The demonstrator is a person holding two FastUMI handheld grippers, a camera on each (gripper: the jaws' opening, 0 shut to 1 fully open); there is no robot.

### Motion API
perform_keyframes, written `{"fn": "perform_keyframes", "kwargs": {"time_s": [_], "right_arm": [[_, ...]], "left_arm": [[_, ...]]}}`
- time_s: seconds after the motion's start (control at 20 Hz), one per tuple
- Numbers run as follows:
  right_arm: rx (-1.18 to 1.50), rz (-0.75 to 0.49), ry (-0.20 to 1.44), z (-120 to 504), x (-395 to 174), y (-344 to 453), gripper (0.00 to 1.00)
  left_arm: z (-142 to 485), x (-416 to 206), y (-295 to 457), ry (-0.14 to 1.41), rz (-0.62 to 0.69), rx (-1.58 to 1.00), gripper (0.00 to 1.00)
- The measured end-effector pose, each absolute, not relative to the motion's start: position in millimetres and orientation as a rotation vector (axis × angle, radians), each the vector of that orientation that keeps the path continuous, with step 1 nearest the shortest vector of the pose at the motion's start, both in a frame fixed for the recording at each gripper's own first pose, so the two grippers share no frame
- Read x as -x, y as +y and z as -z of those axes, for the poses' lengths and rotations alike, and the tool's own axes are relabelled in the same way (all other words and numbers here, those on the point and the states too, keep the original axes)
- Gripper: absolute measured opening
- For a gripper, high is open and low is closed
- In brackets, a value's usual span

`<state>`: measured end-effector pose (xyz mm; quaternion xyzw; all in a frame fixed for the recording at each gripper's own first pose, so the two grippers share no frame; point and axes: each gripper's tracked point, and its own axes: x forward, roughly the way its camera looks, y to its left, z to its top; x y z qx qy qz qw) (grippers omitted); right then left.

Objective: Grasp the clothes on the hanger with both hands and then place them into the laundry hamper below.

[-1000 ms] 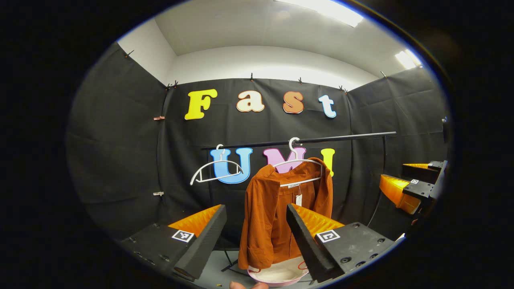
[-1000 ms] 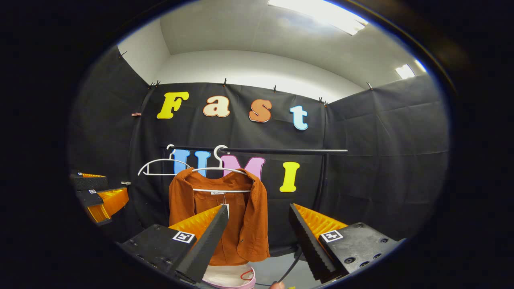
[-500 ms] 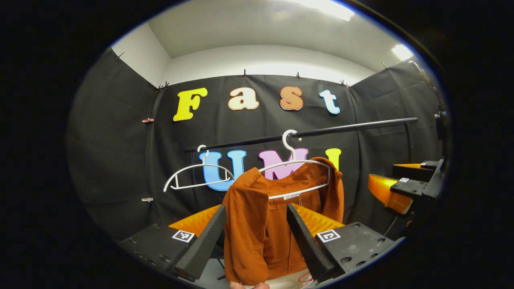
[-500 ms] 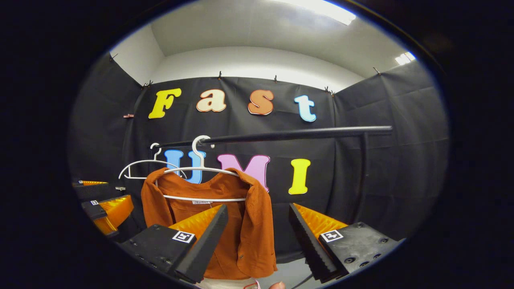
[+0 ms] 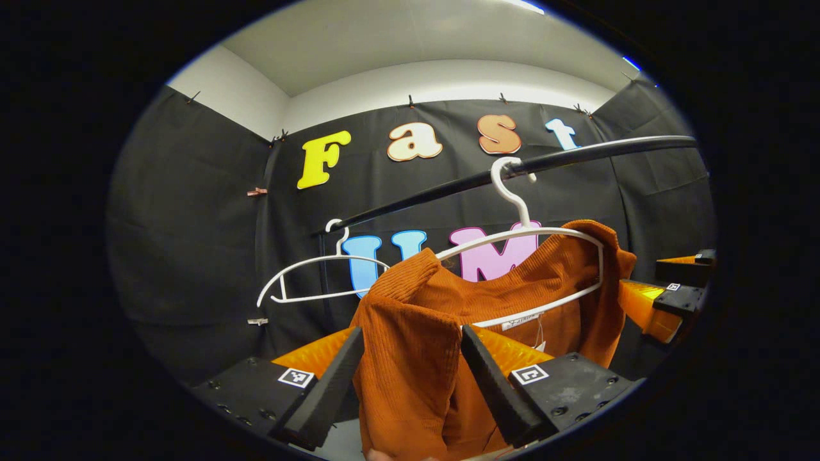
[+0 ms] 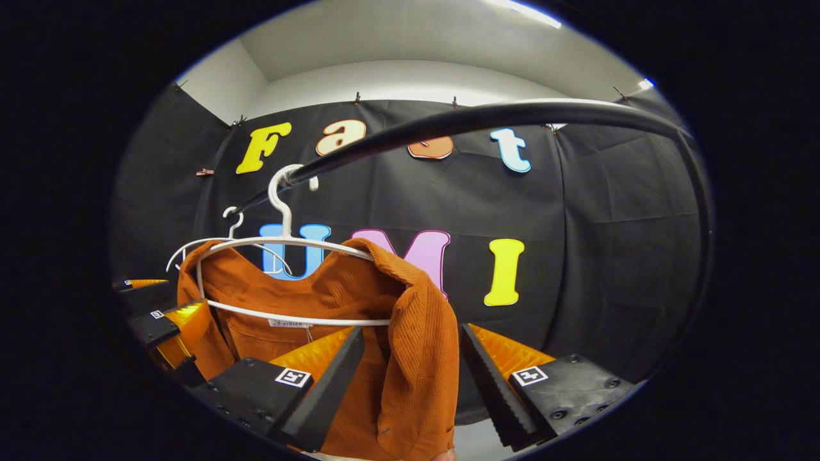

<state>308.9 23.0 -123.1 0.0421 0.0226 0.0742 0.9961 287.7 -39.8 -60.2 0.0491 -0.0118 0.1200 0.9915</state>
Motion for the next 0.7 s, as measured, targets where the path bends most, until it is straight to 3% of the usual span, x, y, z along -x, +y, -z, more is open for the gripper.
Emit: {"fn": "perform_keyframes", "kwargs": {"time_s": [0.15, 0.25, 0.4, 0.5, 0.55, 0.7], "right_arm": [[-0.079, -0.14, 0.051, 134.5, -327.8, 24.0, 0.99], [-0.073, -0.144, 0.05, 139.7, -337.7, 25.7, 0.99], [-0.12, -0.232, 0.091, 155.4, -343.7, 44.3, 0.53], [-0.176, -0.228, 0.163, 171.2, -345.0, 41.5, 0.23], [-0.231, -0.241, 0.177, 171.5, -349.2, 41.0, 0.08], [-0.31, -0.284, 0.212, 172.9, -349.6, 46.8, 0.07]], "left_arm": [[64.8, -298.0, -35.9, -0.018, -0.264, -0.103, 0.92], [65.9, -303.2, -30.6, -0.013, -0.288, -0.114, 0.77], [70.6, -305.9, -23.3, 0.009, -0.301, -0.095, 0.34], [75.7, -309.8, -31.0, 0.019, -0.255, -0.058, 0.05], [76.2, -310.8, -33.7, 0.026, -0.235, -0.052, 0.05], [72.6, -312.2, -32.9, 0.026, -0.226, -0.095, 0.03]]}}
